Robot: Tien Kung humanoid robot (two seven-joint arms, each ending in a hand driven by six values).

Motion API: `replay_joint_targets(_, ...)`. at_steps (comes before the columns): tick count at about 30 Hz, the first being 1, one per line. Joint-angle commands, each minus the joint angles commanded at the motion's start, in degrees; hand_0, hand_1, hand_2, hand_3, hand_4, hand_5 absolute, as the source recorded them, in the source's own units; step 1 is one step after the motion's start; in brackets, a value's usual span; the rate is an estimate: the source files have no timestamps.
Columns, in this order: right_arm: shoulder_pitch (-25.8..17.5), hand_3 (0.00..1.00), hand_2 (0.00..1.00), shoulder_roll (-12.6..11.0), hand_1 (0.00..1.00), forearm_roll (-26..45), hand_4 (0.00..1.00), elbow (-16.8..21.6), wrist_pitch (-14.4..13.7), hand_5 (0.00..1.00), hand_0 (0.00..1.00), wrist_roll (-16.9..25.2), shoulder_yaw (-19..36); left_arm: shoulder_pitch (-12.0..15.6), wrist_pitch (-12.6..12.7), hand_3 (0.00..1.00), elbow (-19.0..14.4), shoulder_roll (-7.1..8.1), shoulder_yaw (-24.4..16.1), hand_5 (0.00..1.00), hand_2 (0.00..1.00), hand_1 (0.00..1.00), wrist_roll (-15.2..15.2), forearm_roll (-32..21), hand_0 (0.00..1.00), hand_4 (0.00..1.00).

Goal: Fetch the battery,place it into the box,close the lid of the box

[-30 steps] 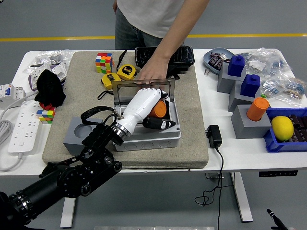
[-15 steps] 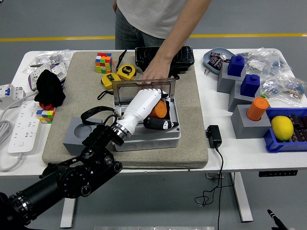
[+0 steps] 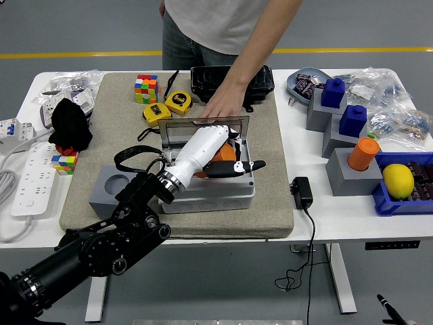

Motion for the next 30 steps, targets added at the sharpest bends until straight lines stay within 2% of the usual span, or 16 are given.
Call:
replay_joint_targets(2,-0.03,0.79,0.757,0.0,0.821,-0.15,0.998,0.0,-0.01,0.998,0.976,-0.02,0.15,-0.06,-0.07,0.539,-0.01,0.0,-0.06,0.881,0.575,0.636,0.27,0.43,0.464,0.998)
replay_joint_targets(3,-0.07,0.79,0.757,0.01,0.821,-0.24,0.998,0.0,0.01,0.998,0.976,-0.03,0.23,-0.13,-0.21,0.607,0.16,0.0,-0.16,0.896,0.644,0.727,0.42,0.68,0.648,0.998)
replay_joint_targets(8,-0.01,0.79,0.757,-0.04,0.821,-0.03,0.998,0.0,0.07,0.998,0.976,-0.01,0.08,-0.42,-0.23,0.607,0.16,0.0,-0.85,0.896,0.644,0.727,1.19,2.54,0.648,0.998)
replay_joint_targets(9,0.01,0.79,0.757,-0.05,0.821,0.04,0.998,0.0,0.08,0.998,0.976,-0.01,0.03,-0.45,-0.24,0.627,0.06,0.0,-1.03,0.906,0.678,0.767,1.27,2.77,0.726,0.998)
replay_joint_targets(10,0.03,0.79,0.757,-0.04,0.821,0.16,0.998,0.0,0.08,0.998,0.976,0.01,-0.03,-0.48,-0.28,0.627,-0.17,0.0,-1.35,0.906,0.678,0.767,1.46,3.27,0.726,0.998)
replay_joint_targets(17,-0.03,0.79,0.756,-0.01,0.82,0.38,0.998,0.0,0.15,0.998,0.975,0.0,-0.05,0.01,0.19,0.633,-3.73,0.0,-2.96,0.913,0.673,0.756,3.12,8.35,0.727,0.998)
replay_joint_targets(28,-0.21,0.79,0.756,0.05,0.819,0.81,0.998,0.0,0.2,0.998,0.974,0.06,-0.16,1.4,1.31,0.627,-19.08,0.0,-5.77,0.91,0.658,0.724,3.78,12.54,0.682,0.998)
replay_joint_targets(30,-0.18,0.79,0.756,0.04,0.819,0.78,0.998,0.0,0.2,0.998,0.974,0.07,-0.12,1.28,1.28,0.627,-20.71,0.0,-6.63,0.91,0.658,0.724,4.05,13.29,0.682,0.998)
